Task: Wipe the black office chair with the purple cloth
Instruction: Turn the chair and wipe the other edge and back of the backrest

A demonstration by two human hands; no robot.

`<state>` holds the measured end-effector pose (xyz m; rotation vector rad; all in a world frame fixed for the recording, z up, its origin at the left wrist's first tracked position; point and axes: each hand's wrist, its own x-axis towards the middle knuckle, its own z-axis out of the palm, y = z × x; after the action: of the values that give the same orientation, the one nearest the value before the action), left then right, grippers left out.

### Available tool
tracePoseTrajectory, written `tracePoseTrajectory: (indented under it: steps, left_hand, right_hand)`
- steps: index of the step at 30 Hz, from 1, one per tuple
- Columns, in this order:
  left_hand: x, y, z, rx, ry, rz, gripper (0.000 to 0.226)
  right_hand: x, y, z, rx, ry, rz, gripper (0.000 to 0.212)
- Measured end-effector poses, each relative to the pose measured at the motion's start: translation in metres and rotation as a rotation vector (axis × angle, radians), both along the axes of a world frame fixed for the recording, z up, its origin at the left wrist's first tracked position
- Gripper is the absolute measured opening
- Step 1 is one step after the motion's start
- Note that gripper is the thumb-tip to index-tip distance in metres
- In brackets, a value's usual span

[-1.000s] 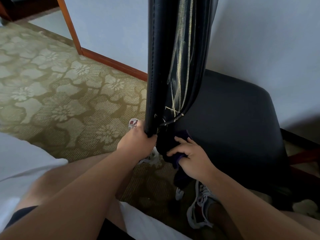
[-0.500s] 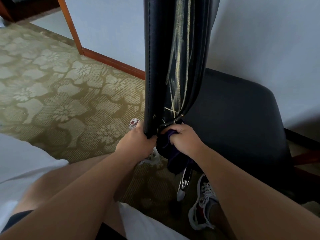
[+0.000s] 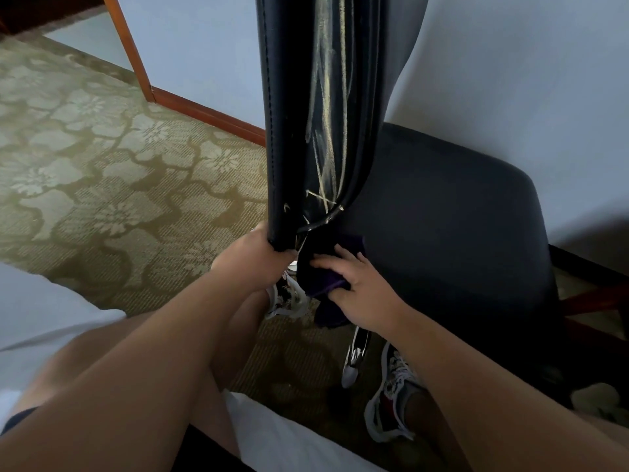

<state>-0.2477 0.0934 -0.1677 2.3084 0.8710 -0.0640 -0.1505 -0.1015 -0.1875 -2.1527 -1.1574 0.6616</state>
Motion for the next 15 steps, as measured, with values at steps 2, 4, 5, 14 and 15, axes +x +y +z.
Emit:
tracePoseTrajectory:
  steps: [2,4,5,14,15]
  left_hand:
    - [0.002,0.003,-0.001,0.007,-0.008,0.015,0.036]
    - [0.003,0.006,-0.003,0.002,-0.020,0.028,0.032]
    - [0.004,0.007,-0.004,-0.002,-0.025,0.027,0.032]
    - [0.002,0.012,-0.007,-0.009,-0.026,-0.022,0.030]
    - [0.001,0.012,-0.007,-0.005,-0.028,-0.019,0.031]
  right_hand:
    - [0.004,0.005,0.000,-0.036,-0.001,0.007,0.060]
    - [0.009,0.015,0.001,-0.077,-0.017,0.005,0.058]
    - [0.011,0.019,0.002,-0.097,-0.025,-0.001,0.057]
    - [0.046,0.048,0.008,-0.153,0.106,-0.083,0.054]
    - [0.048,0.052,0.008,-0.151,0.119,-0.077,0.051]
